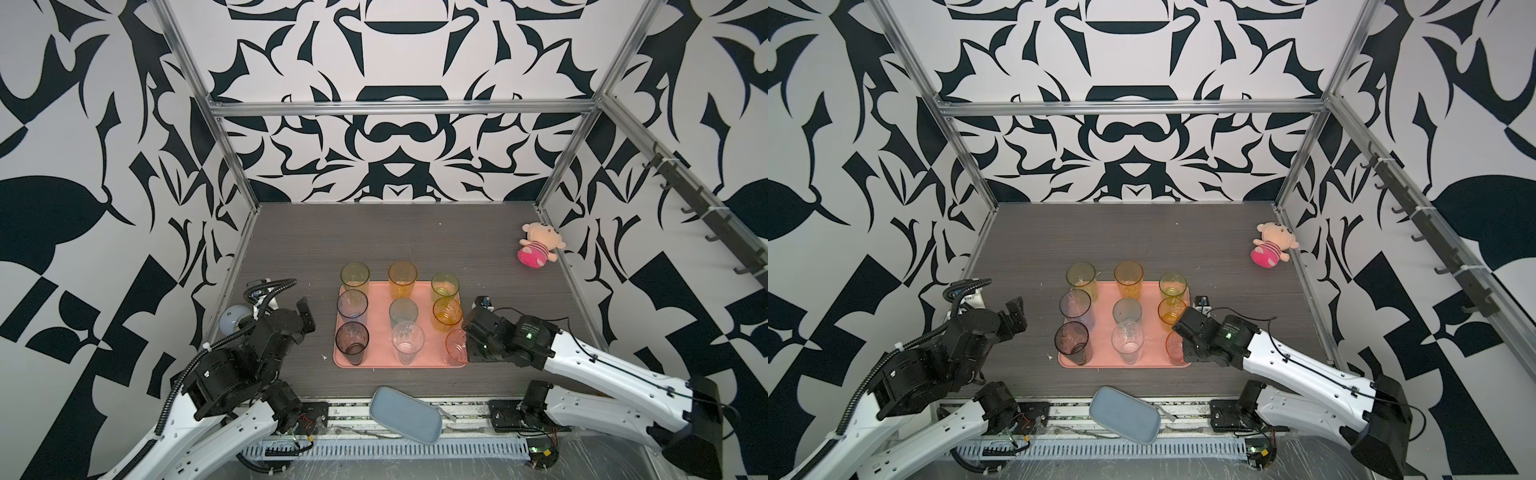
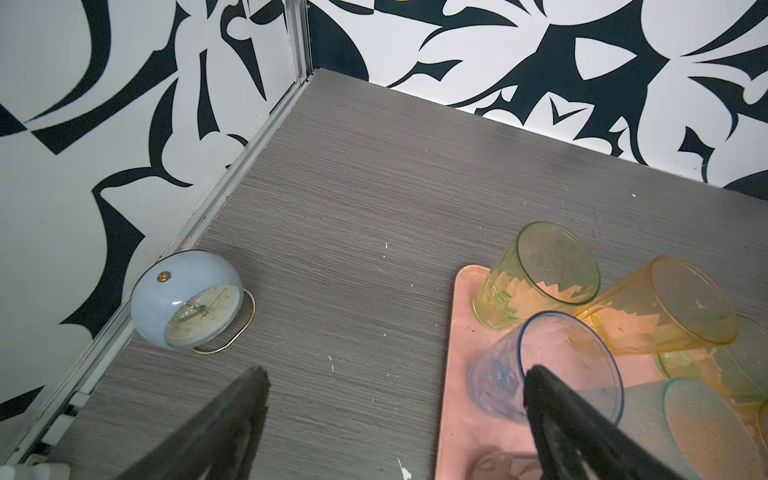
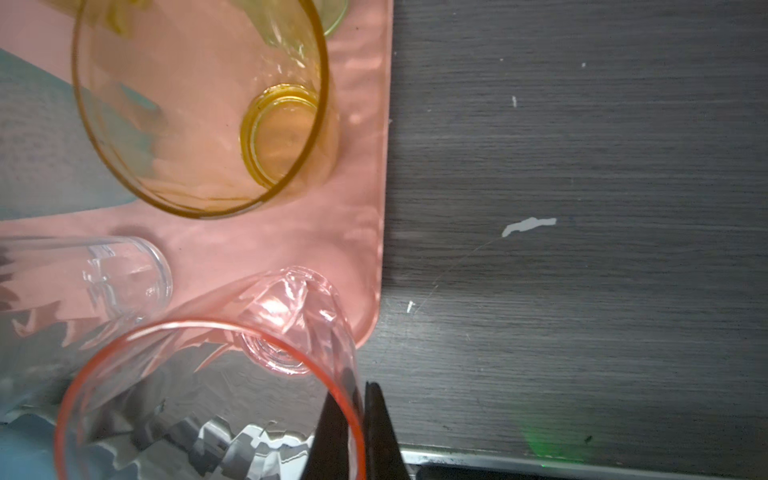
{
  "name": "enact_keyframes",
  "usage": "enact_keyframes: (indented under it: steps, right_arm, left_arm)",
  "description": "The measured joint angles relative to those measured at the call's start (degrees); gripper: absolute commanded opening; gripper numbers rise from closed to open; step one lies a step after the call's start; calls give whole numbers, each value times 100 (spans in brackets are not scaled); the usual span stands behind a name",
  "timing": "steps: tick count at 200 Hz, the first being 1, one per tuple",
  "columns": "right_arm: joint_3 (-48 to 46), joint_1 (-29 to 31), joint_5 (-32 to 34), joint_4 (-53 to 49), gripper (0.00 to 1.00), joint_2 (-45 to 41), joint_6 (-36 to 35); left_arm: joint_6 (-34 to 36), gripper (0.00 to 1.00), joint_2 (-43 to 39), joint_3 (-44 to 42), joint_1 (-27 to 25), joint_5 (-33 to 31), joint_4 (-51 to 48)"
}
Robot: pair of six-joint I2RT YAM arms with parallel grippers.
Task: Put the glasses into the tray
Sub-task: 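Lower the pink glass onto the tray's nearer corner and open the right gripper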
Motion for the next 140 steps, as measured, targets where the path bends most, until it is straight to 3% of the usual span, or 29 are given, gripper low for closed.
enact_keyframes:
  steps: [140]
  right_arm:
    - [-256, 66, 63, 522, 0, 372, 85]
  left_arm:
    - [0, 100, 0, 0, 0, 2, 0]
